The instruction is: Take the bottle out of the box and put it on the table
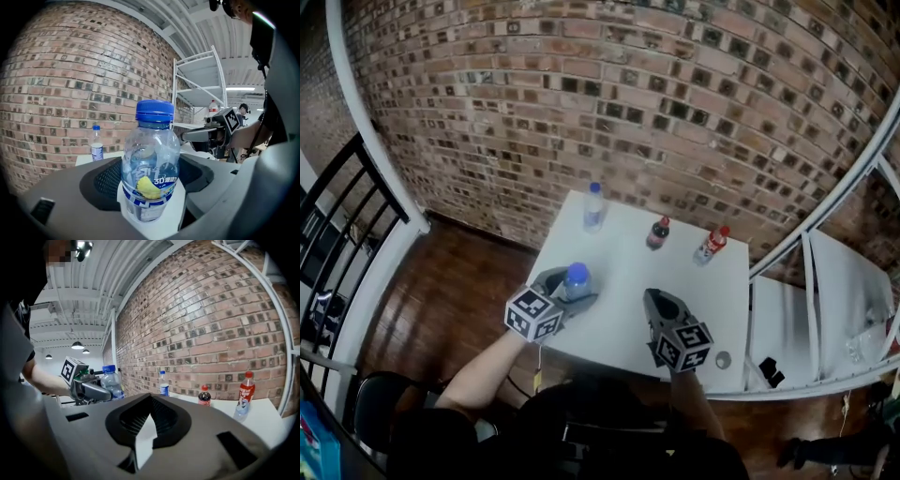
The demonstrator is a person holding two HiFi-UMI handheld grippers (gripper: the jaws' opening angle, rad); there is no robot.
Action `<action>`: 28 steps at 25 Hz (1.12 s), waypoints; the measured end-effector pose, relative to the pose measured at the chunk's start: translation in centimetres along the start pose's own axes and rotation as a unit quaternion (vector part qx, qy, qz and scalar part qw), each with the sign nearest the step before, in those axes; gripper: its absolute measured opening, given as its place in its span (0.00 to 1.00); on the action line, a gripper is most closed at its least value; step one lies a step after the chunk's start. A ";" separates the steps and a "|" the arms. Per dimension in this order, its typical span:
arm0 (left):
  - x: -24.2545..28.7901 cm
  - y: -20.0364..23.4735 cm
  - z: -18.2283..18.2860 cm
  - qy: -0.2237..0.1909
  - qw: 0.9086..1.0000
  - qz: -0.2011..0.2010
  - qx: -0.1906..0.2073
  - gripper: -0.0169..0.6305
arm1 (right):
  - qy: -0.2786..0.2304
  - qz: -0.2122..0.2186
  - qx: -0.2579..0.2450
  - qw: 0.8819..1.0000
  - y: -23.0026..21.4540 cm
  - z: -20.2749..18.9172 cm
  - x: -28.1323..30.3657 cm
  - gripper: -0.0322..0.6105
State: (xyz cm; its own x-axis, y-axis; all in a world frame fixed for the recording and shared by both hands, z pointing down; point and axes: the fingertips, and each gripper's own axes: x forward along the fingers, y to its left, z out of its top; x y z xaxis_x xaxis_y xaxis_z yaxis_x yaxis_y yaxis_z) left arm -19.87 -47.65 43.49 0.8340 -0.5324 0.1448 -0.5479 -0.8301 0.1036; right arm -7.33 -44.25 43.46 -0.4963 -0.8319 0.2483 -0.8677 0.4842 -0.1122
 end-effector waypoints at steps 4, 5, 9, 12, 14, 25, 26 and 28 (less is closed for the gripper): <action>1.7 1.9 -1.5 0.010 1.000 0.009 -0.011 0.58 | 0.020 -0.005 -0.001 1.000 -1.4 -0.9 1.4 0.06; 2.2 2.4 -1.8 0.013 1.000 0.015 -0.012 0.58 | 0.022 -0.007 0.004 1.000 -2.1 -1.0 1.6 0.06; 4.5 4.1 -3.2 0.023 0.999 0.037 -0.021 0.58 | 0.030 -0.013 0.021 0.999 -5.1 -1.5 1.9 0.06; 6.1 5.5 -4.6 0.030 0.998 0.054 -0.022 0.58 | 0.041 -0.015 0.032 0.999 -6.8 -2.9 2.6 0.06; 7.1 6.2 -5.3 0.038 0.997 0.066 -0.013 0.58 | 0.052 -0.014 0.040 0.998 -7.4 -4.0 2.9 0.06; 10.9 8.3 -8.1 0.072 0.994 0.085 0.009 0.58 | 0.066 -0.018 0.096 0.993 -10.9 -6.1 3.2 0.06; 11.1 8.2 -8.4 0.074 0.994 0.083 0.008 0.58 | 0.065 -0.017 0.100 0.993 -11.0 -6.1 3.3 0.06; 11.2 8.3 -8.7 0.067 0.994 0.086 0.000 0.58 | 0.070 -0.016 0.099 0.992 -11.1 -6.5 3.5 0.06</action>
State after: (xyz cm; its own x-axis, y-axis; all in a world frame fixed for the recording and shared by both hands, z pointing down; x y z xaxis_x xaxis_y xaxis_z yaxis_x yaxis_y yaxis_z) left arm -15.67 -59.03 54.50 0.7124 -0.6388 0.2903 -0.6809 -0.7295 0.0656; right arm 0.79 -50.75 51.83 -0.4712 -0.7937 0.3847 -0.8784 0.3829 -0.2860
